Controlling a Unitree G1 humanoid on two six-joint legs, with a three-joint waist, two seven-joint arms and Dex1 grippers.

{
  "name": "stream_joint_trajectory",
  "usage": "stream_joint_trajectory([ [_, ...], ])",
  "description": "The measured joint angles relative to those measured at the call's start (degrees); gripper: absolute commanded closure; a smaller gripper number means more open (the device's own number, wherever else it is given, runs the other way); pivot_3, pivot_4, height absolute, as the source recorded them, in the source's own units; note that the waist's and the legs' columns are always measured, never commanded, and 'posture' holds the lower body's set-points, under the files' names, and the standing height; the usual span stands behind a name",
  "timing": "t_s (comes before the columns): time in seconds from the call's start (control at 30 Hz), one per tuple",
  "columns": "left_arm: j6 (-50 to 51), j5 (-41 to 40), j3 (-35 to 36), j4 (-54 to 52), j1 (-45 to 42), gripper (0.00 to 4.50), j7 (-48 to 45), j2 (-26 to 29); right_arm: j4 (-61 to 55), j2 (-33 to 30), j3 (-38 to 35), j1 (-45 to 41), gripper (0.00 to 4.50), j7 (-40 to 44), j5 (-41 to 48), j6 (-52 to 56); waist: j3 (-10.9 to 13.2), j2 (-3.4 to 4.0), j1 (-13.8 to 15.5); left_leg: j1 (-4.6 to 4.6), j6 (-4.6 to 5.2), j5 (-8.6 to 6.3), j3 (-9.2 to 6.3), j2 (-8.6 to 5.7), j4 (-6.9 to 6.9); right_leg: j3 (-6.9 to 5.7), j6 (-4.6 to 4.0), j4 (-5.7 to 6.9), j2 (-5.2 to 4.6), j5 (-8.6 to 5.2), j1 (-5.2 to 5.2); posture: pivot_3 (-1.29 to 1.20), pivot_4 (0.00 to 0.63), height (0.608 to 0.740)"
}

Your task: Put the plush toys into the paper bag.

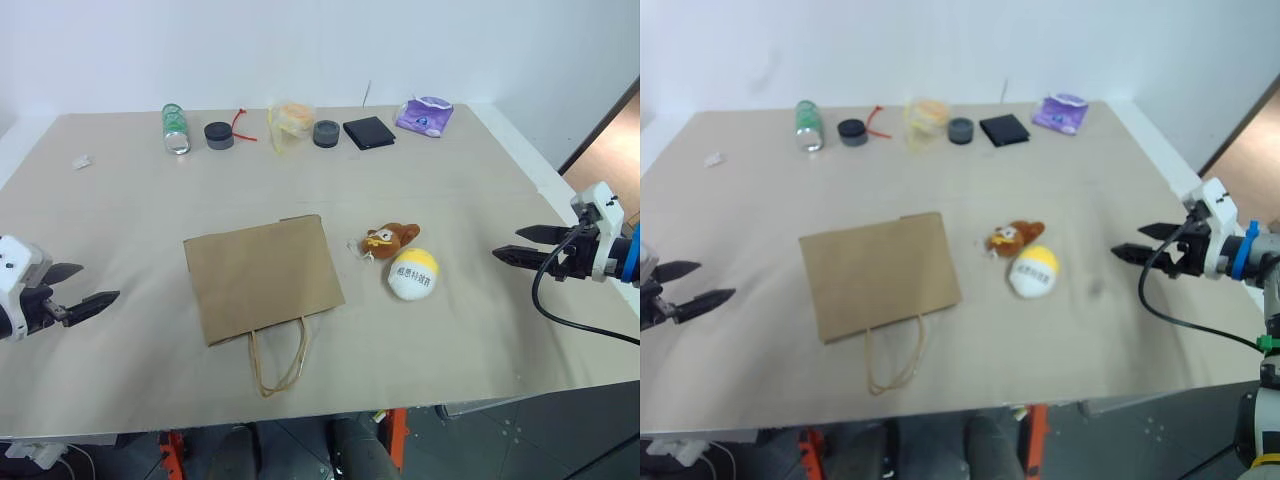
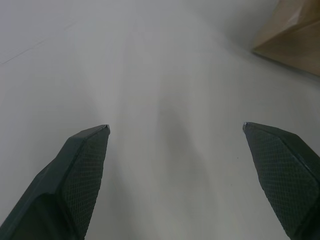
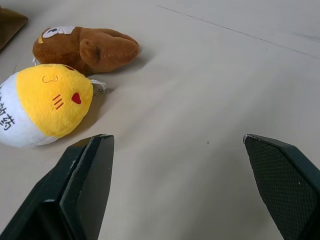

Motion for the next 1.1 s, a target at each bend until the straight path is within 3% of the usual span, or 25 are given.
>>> stream_joint_trajectory([
  [0.37, -3.8, 2.6, -0.6, -0.7, -3.6, 0.1, 2.0, -1.5, 0.0, 1.0, -1.8, 0.1, 0.0, 1.7, 1.6, -0.4, 0.0, 0.0, 0.0, 0.09, 0.01, 0.02, -0.02, -0.01, 0.27, 0.0, -0.03, 0.46, 0.01, -0.07, 0.02, 0.0, 0.15, 0.74],
  [0.43, -5.8, 3.4, -1.5, -1.4, -6.2, 0.1, 3.5, -2.4, -5.3, 1.3, -3.6, 2.9, 0.0, 4.0, 4.7, 0.9, 0.0, 0.0, 0.1, 0.09, 0.02, 0.03, -0.03, -0.01, 0.3, 0.01, -0.02, 0.51, 0.03, -0.06, 0.03, 0.0, 0.15, 0.74],
  [0.57, -11.7, 4.2, -4.4, -7.9, -10.1, 0.1, 5.0, -5.9, -26.7, 3.4, -6.1, 10.6, 0.0, 7.5, 14.7, 6.8, 0.0, 0.01, 0.4, 0.08, 0.0, 0.04, -0.1, 0.01, 0.36, 0.02, 0.2, 0.59, 0.08, -0.03, 0.09, 0.0, 0.15, 0.74],
  [0.67, -18.5, 5.6, -9.1, -14.8, -12.0, 0.1, 4.3, -8.1, -42.5, 4.6, -6.1, 13.9, 0.0, 8.9, 21.2, 9.2, 0.0, 0.01, 0.4, 0.09, 0.0, 0.04, -0.12, 0.0, 0.4, 0.05, 0.32, 0.6, 0.11, 0.02, 0.14, 0.0, 0.15, 0.74],
  [0.77, -24.6, 7.2, -12.6, -17.9, -12.1, 0.1, 2.9, -9.0, -50.5, 4.6, -4.8, 14.5, 0.0, 9.6, 23.8, 10.2, 0.0, 0.0, 0.4, 0.09, 0.0, 0.04, -0.12, 0.0, 0.49, 0.07, 0.14, 0.6, 0.13, -0.07, 0.16, 0.0, 0.15, 0.74],
  [0.93, -38.4, 10.7, -16.5, -20.5, -8.4, 0.1, -0.2, -11.0, -55.3, 4.6, -1.1, 14.9, 0.0, 10.2, 23.5, 8.5, 0.0, 0.0, 0.5, 0.05, 0.0, 0.04, -0.13, 0.02, 0.79, 0.08, 0.15, 0.61, 0.12, 0.01, 0.22, 0.0, 0.15, 0.74],
  [1.03, -59.2, 15.5, -16.8, -17.8, -5.1, 0.1, -2.9, -11.0, -55.2, 4.6, -0.1, 15.6, 0.0, 10.6, 21.1, 5.4, 0.0, 0.01, 0.5, 0.09, 0.0, 0.03, -0.07, 0.0, 0.89, 0.1, 0.12, 0.6, 0.03, 0.04, 0.29, 0.0, 0.15, 0.74],
  [1.1, -64.8, 16.9, -17.1, -16.1, -3.9, 0.1, -3.1, -11.1, -54.9, 4.6, 0.2, 15.9, 0.0, 10.7, 20.5, 4.6, 0.0, 0.01, 0.5, 0.08, 0.01, 0.04, -0.07, 0.01, 0.92, 0.09, 0.11, 0.6, 0.02, 0.05, 0.29, 0.0, 0.15, 0.74],
])
